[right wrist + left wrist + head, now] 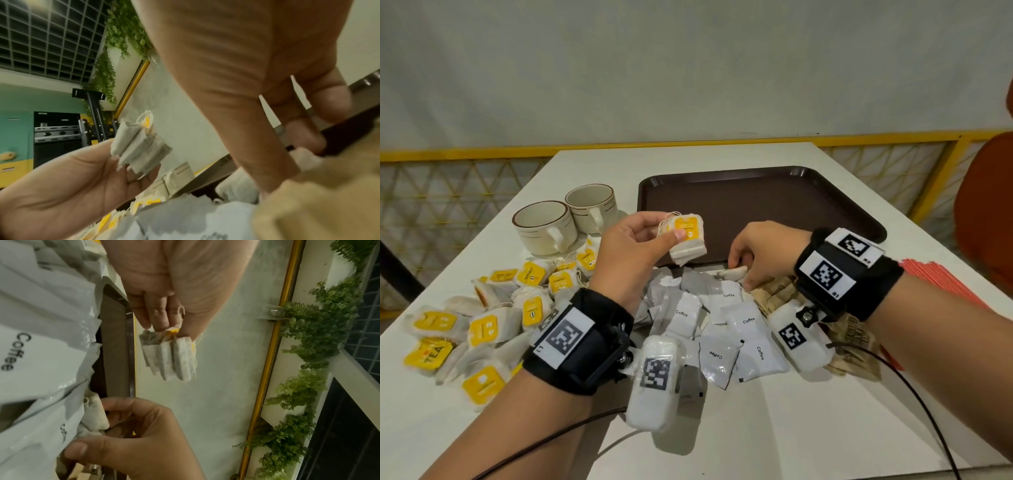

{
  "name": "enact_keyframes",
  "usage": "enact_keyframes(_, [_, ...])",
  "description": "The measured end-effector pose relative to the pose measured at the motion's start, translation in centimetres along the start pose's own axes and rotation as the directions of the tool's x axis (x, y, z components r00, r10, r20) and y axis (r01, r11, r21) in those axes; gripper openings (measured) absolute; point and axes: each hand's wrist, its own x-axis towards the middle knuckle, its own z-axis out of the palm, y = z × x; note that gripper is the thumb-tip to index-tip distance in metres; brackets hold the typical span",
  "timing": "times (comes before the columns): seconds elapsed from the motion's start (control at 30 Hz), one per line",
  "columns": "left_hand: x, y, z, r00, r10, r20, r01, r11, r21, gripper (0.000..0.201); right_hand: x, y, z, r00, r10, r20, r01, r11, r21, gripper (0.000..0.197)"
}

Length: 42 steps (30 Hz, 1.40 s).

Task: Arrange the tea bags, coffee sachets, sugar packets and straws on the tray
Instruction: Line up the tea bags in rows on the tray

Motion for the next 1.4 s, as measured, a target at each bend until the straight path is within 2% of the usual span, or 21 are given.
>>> enact_keyframes(0.1, [0.0, 0.0, 0.0, 1.000, 0.000, -0.008, 0.000, 1.000, -0.014, 0.023, 0.4, -0.4, 0.4, 0.999, -0.031, 0.013, 0.032, 0.995, -0.093, 0.036])
enact_keyframes(0.23, [0.0, 0.1, 0.0, 1.000, 0.007, -0.006, -0.007, 1.000, -0.016, 0.022, 0.7, -0.2, 0.2, 0.999, -0.001, -0.042, -0.002, 0.997, -0.071, 0.016])
enact_keyframes(0.37, [-0.1, 0.2, 0.0, 1.000, 0.018, -0.012, -0.019, 1.000, -0.014, 0.020, -0.4, 0.3, -1.1, 0.991, -0.035, -0.128, 0.044, 0.997, 0.065, 0.010])
enact_keyframes(0.47, [-0.1, 0.4, 0.0, 1.000, 0.023, -0.016, -0.023, 0.999, -0.023, 0.020, -2.3, -0.5, -1.5, 0.971, -0.118, -0.209, 0.161, 0.966, 0.201, 0.013])
enact_keyframes(0.53, [-0.1, 0.4, 0.0, 1.000, 0.025, -0.014, -0.026, 0.999, -0.021, 0.020, -3.5, -1.4, -0.7, 0.971, -0.165, -0.176, 0.203, 0.952, 0.228, 0.018])
enact_keyframes(0.63, [-0.2, 0.4, 0.0, 0.999, 0.028, -0.016, -0.028, 1.000, -0.012, 0.020, -4.5, -2.1, 0.3, 0.979, -0.202, -0.028, 0.204, 0.971, 0.126, 0.021])
enact_keyframes(0.7, [-0.1, 0.5, -0.1, 0.999, 0.026, -0.021, -0.027, 1.000, -0.010, 0.020, -4.9, -1.7, -0.1, 0.978, -0.209, 0.025, 0.205, 0.973, 0.101, 0.030])
enact_keyframes(0.8, [-0.1, 0.5, 0.0, 0.999, 0.026, -0.023, -0.026, 1.000, -0.010, 0.020, -4.9, -1.1, -1.1, 0.981, -0.185, -0.064, 0.193, 0.968, 0.159, 0.039])
enact_keyframes(0.9, [-0.1, 0.4, 0.0, 1.000, 0.024, -0.009, -0.024, 1.000, 0.009, 0.021, -4.4, -1.1, -0.9, 0.977, -0.179, -0.118, 0.200, 0.959, 0.200, 0.032])
enact_keyframes(1.0, [-0.1, 0.3, -0.1, 0.999, 0.034, -0.004, -0.034, 0.999, 0.022, 0.021, -4.0, -1.7, -0.3, 0.974, -0.201, -0.101, 0.218, 0.956, 0.195, 0.010])
enact_keyframes(1.03, [-0.1, 0.3, -0.1, 0.999, 0.037, -0.004, -0.036, 0.999, 0.021, 0.021, -4.0, -2.1, -0.1, 0.976, -0.203, -0.078, 0.215, 0.954, 0.209, 0.009])
enact_keyframes(1.17, [-0.1, 0.2, 0.0, 0.999, 0.050, 0.000, -0.050, 0.998, 0.027, 0.021, -3.4, -3.2, 1.1, 0.982, -0.179, 0.060, 0.167, 0.971, 0.171, 0.032])
enact_keyframes(1.3, [0.0, 0.1, -0.1, 0.999, 0.046, 0.008, -0.046, 0.998, 0.042, 0.022, -3.0, -3.2, 1.1, 0.972, -0.230, 0.048, 0.211, 0.943, 0.259, 0.030])
enact_keyframes(1.4, [0.0, 0.0, -0.2, 0.999, 0.048, 0.005, -0.048, 0.998, 0.047, 0.022, -3.3, -2.7, 0.5, 0.982, -0.191, 0.007, 0.182, 0.945, 0.272, 0.027])
